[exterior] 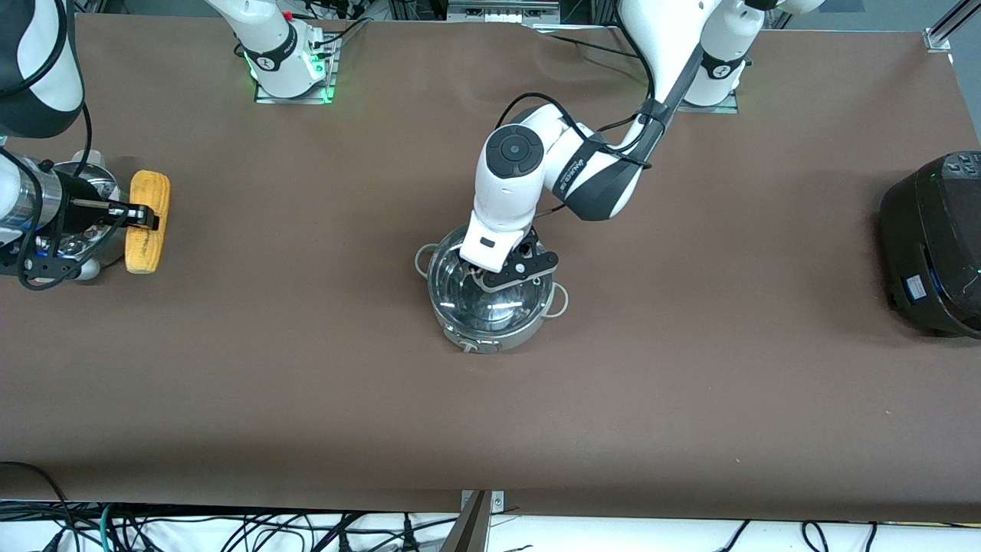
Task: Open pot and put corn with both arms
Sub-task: 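Lift the corn with the right gripper while the left gripper grasps the lid knob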
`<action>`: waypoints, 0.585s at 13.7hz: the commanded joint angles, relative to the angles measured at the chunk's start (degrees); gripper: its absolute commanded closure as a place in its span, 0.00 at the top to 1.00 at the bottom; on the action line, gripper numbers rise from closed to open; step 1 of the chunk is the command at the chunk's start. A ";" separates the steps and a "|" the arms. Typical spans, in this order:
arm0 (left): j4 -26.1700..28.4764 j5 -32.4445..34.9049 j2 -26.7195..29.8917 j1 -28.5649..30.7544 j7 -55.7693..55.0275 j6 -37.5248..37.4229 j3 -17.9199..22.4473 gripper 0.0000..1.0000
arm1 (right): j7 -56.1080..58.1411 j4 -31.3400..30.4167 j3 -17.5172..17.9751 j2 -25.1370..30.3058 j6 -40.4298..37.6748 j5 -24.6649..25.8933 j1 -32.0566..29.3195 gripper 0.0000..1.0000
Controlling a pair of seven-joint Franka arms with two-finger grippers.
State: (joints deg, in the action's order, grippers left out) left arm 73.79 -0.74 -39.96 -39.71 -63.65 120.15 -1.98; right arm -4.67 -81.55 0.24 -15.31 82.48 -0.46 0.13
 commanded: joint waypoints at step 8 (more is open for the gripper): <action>-1.29 1.09 -1.08 -1.16 -0.78 0.00 0.40 0.38 | 0.10 0.60 0.38 0.19 -1.26 -0.24 -0.21 0.00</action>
State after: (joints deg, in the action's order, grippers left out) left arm 73.55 -0.74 -40.24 -39.95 -63.73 120.43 -1.97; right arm -4.67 -81.55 0.25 -15.31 82.32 -0.47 0.14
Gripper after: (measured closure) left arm 0.401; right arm 0.744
